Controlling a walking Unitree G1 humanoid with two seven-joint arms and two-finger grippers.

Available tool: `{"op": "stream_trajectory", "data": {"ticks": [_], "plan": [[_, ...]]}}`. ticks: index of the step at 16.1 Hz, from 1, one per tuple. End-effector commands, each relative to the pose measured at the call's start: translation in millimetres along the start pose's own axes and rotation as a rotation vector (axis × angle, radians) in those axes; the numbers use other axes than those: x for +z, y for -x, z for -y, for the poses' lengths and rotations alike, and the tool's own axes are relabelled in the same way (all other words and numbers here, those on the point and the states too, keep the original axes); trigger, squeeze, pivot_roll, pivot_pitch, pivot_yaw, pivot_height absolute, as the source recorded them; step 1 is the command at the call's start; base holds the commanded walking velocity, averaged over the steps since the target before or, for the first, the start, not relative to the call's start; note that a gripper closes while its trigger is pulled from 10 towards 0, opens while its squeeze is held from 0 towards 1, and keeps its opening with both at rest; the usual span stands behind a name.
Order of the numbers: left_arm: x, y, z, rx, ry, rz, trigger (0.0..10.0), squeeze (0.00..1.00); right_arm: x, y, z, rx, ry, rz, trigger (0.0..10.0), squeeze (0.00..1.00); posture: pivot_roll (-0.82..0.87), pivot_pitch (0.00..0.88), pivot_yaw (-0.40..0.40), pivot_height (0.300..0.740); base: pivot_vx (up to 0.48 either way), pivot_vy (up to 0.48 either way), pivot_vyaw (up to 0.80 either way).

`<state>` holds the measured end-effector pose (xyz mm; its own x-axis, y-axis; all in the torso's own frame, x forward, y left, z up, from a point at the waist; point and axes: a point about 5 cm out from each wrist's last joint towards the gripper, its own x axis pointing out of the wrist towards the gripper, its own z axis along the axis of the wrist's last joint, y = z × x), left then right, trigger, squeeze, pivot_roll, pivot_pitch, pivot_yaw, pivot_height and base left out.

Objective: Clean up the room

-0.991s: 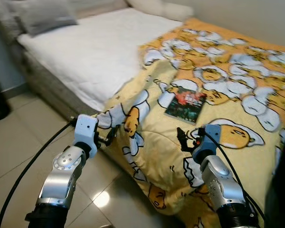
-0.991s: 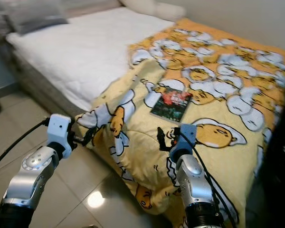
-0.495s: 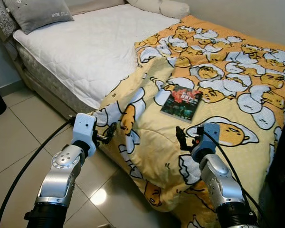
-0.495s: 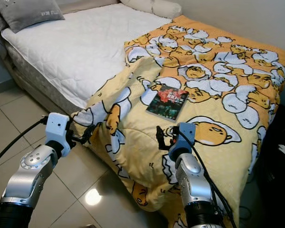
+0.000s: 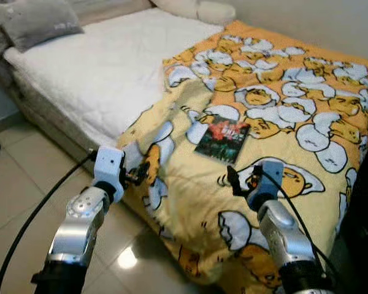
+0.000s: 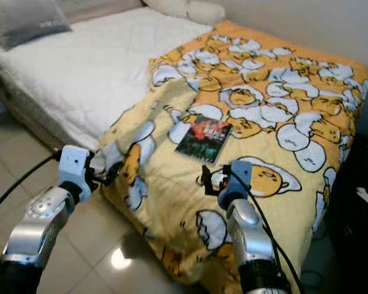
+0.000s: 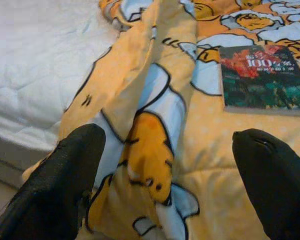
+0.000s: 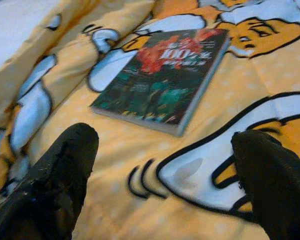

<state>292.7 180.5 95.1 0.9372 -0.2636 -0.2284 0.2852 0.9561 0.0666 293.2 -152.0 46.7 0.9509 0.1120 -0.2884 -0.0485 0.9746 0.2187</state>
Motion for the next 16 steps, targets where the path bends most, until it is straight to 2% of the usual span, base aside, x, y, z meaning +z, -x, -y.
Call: {"op": "stream_trajectory", "data": {"ticks": [1,6,8,9,10,12,13,16], "plan": [[1,-0.1,-0.2,-0.002,0.001,-0.001,10.0,0.3,6,-2.7,0.9,-0.004,0.017,0.01,10.0,0.0,0.13,0.0,-0.02,0.74,0.315,0.0,0.0],[1,-0.2,-0.1,-0.002,-0.002,0.0,10.0,0.31,3,-2.0,-1.9,0.023,0.023,0.002,10.0,0.0,0.13,0.0,-0.021,0.74,0.311,0.0,0.0],[1,-0.6,0.1,-0.004,-0.003,-0.001,10.0,0.31,3,-1.7,-6.9,0.068,0.046,0.0,10.0,0.0,0.13,0.0,-0.021,0.74,0.298,0.0,0.0],[1,-0.6,0.3,-0.005,-0.004,0.0,10.0,0.31,3,-1.8,-10.3,0.089,0.105,-0.007,10.0,0.0,0.13,0.0,-0.021,0.74,0.3,0.0,0.0],[1,-0.6,0.4,-0.006,-0.004,0.001,10.0,0.31,3,-1.8,-11.1,0.092,0.111,-0.01,10.0,0.0,0.13,0.0,-0.021,0.74,0.3,0.0,0.0],[1,-0.9,0.8,-0.007,-0.005,0.001,10.0,0.31,3,-1.6,-10.4,0.087,0.095,-0.007,10.0,0.0,0.13,0.0,-0.02,0.74,0.296,0.0,0.58],[1,-0.7,0.9,-0.007,-0.006,0.001,10.0,0.31,2,-1.6,-7.4,0.062,0.056,-0.012,10.0,0.0,0.13,0.0,-0.02,0.74,0.292,0.0,0.0],[1,-0.8,0.8,-0.009,-0.007,-0.001,10.0,0.3,3,-1.3,-7.1,0.058,0.068,-0.012,10.0,0.0,0.13,0.0,-0.021,0.74,0.292,0.0,0.0]]}}
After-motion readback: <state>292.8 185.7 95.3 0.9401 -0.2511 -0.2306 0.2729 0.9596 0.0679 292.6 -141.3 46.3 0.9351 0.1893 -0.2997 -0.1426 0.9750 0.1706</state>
